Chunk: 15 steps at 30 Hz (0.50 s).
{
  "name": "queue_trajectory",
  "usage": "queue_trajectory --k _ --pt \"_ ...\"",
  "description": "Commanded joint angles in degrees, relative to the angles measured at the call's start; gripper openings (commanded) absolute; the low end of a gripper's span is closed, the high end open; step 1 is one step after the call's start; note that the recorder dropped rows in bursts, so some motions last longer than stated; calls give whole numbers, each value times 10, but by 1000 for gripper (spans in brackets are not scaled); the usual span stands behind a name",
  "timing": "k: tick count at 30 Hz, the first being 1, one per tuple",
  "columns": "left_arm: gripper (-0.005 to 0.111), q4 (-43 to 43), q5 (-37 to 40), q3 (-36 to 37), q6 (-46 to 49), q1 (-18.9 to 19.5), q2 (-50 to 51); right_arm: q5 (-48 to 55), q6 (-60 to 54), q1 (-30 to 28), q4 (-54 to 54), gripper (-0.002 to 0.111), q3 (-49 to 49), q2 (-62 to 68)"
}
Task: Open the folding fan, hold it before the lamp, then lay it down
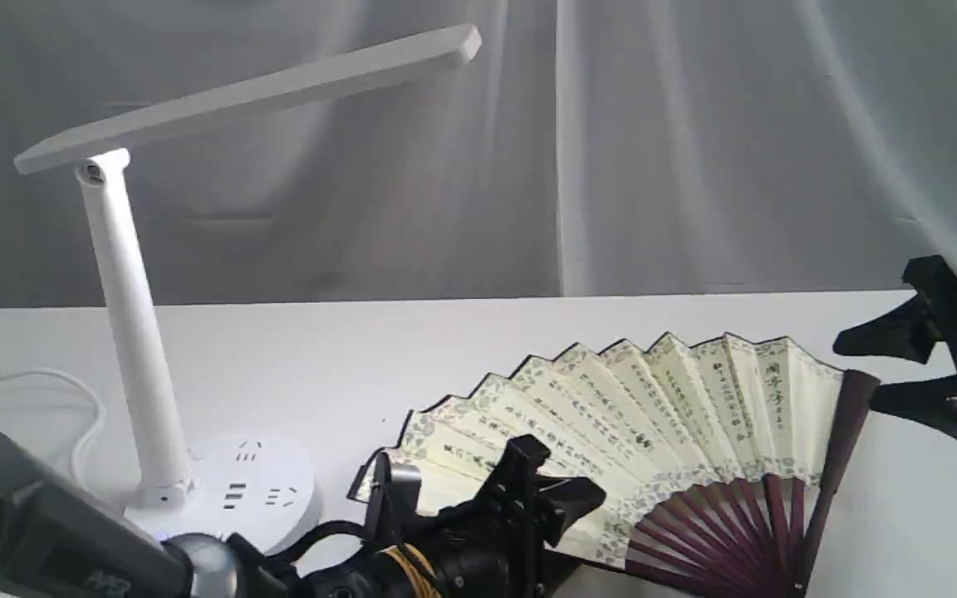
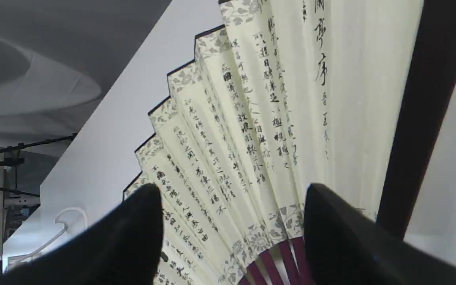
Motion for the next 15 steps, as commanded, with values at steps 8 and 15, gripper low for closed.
queue_trajectory --k 8,15 --pt "58 188 204 6 -56 41 -72 6 -2 -4 6 54 0 -7" --pt "57 257 238 8 -89 41 -113 20 -2 -4 7 54 0 -7"
